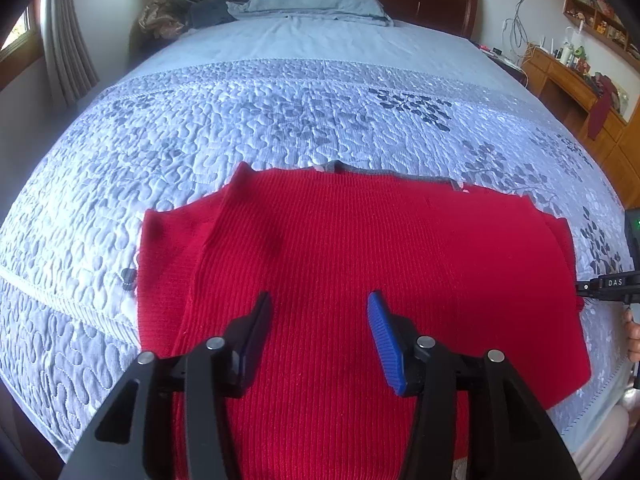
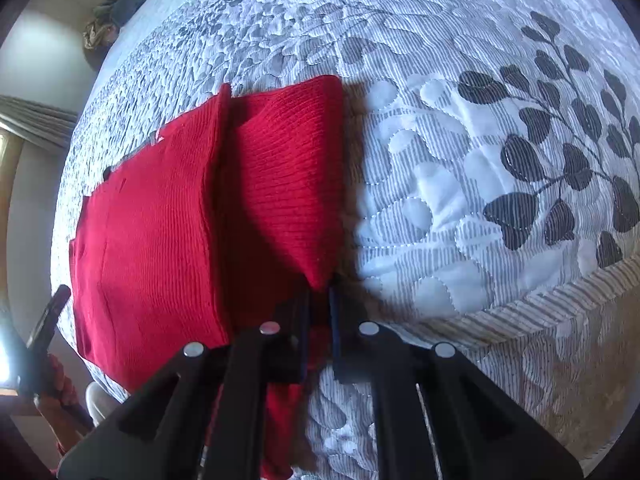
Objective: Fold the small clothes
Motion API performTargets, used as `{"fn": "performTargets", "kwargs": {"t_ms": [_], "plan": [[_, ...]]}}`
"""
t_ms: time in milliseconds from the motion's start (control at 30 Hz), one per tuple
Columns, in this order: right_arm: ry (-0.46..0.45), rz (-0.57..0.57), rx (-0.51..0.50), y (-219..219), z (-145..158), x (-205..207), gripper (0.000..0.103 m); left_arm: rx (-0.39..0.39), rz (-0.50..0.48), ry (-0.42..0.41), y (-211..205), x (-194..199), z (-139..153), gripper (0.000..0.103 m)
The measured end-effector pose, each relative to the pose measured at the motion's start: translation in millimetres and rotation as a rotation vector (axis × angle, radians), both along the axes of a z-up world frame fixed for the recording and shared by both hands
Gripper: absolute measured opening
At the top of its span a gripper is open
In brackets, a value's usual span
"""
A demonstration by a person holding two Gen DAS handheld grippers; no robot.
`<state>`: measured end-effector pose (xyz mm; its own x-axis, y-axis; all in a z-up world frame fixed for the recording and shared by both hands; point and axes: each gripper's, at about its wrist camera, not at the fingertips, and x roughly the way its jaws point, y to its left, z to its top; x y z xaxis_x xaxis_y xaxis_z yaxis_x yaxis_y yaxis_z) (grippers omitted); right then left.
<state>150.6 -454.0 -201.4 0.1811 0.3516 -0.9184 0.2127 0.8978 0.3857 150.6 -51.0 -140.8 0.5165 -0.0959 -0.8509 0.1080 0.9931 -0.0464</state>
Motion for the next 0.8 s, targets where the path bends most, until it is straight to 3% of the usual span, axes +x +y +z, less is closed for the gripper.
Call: {"fn": "performTargets", "kwargs": {"t_ms": [367,600,667,733,800], "plan": [[0.01,-0.029,0.024,-7,7,0,0.007,0.028,-0.007,-0.028,3,-12,14,0.055],[0.009,-0.036,0.039,-8,7,0,0.008,0.016,-0.02,0.031,-2,-12,1,0.056],[-0.009,-0.047,0.051,-10,12,-3,0.014,0.008,-0.03,0.053,-4,-11,-2,0.061],[-0.034,-0.059,0.052,-13,20,-10,0.028,0.001,-0.034,0.068,-6,-10,-6,0.063],[-0.047,-0.062,0.051,-16,26,-17,0.028,0.002,-0.04,0.086,-10,-8,-10,0.063]]}}
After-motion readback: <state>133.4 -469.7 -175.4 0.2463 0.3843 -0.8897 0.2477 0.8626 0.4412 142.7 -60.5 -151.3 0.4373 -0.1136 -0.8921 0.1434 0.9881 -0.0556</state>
